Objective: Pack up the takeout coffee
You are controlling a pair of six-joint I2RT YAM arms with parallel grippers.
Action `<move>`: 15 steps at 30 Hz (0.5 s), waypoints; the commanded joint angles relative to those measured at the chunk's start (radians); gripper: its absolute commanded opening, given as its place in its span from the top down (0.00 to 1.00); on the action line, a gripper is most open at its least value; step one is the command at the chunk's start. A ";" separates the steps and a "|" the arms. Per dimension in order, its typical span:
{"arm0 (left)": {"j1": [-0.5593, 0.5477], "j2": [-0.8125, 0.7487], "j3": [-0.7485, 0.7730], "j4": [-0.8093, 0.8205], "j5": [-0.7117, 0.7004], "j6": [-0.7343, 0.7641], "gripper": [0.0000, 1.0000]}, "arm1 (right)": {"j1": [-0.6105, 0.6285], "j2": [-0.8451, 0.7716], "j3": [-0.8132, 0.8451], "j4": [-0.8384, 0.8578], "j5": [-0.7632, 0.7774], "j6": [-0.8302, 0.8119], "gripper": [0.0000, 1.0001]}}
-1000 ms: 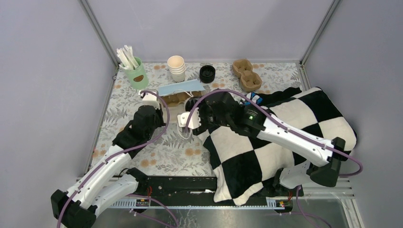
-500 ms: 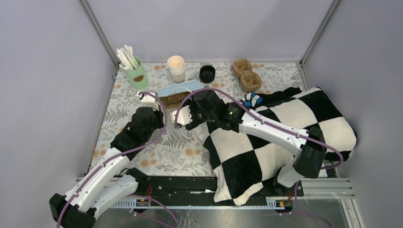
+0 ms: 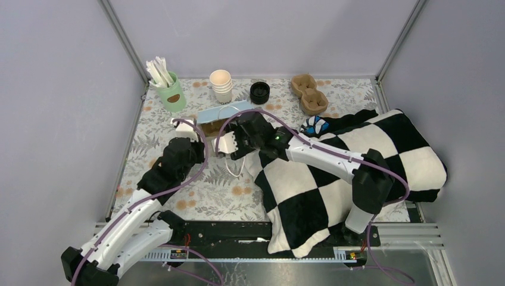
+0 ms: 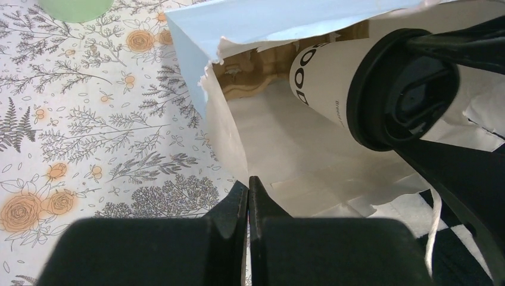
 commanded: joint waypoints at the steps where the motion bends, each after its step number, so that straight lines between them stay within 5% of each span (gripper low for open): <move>1: -0.004 -0.044 -0.014 0.053 -0.004 -0.004 1.00 | -0.038 0.029 0.042 0.059 -0.077 -0.011 0.56; 15: -0.015 -0.045 -0.026 0.064 0.003 0.004 1.00 | -0.076 0.154 0.123 0.124 -0.081 -0.046 0.56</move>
